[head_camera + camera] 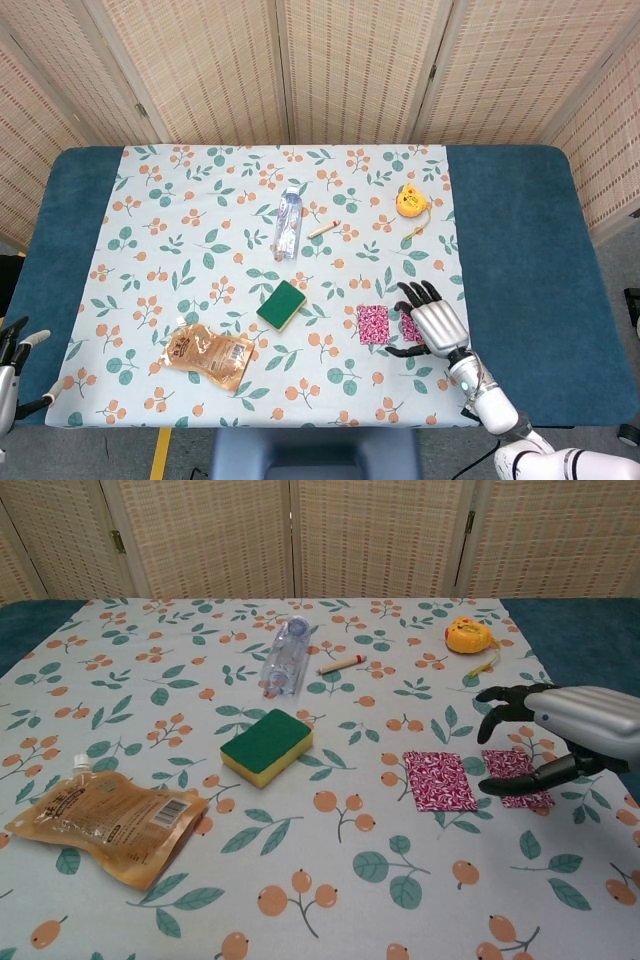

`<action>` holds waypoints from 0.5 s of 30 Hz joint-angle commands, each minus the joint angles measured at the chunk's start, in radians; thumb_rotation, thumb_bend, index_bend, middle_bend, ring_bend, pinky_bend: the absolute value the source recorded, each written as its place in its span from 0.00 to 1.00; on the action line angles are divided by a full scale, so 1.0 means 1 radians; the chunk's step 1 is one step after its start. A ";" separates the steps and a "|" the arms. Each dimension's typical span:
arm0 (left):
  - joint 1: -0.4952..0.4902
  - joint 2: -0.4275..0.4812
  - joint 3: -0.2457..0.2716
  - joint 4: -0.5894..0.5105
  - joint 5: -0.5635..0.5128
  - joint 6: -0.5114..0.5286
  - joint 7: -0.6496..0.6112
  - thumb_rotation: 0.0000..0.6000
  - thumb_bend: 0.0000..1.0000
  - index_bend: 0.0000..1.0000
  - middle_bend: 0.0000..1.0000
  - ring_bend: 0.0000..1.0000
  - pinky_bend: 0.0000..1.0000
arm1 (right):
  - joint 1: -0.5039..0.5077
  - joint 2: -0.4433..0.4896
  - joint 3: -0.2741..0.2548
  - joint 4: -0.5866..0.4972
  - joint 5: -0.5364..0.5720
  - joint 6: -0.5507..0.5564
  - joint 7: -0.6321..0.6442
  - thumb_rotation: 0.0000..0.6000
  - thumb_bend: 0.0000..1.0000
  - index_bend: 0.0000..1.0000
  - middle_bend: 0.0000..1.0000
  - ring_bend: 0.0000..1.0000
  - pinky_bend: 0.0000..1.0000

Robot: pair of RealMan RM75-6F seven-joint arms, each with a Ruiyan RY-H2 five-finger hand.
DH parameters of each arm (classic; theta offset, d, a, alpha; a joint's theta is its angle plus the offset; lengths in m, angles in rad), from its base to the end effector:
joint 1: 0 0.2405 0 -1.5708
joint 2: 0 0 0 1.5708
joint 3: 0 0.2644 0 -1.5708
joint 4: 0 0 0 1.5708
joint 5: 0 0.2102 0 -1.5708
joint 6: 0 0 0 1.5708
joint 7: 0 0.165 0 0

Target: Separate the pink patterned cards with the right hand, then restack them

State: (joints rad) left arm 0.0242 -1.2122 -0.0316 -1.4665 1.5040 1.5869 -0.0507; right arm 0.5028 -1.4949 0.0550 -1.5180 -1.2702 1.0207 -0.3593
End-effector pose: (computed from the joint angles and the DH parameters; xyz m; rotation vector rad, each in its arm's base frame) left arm -0.3523 0.1625 0.1575 -1.2768 -0.8985 -0.8749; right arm -0.2276 -0.2967 -0.0203 1.8839 -0.9656 0.7655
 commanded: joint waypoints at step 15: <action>0.013 0.006 0.002 -0.005 -0.014 0.001 0.002 1.00 0.25 0.26 0.10 0.13 0.00 | 0.124 -0.142 0.063 0.124 0.193 -0.101 -0.229 0.46 0.18 0.00 0.00 0.00 0.00</action>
State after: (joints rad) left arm 0.0366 -1.2057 -0.0297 -1.4716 1.4903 1.5884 -0.0489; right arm 0.6214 -1.6324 0.1193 -1.3981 -1.0820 0.9252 -0.5815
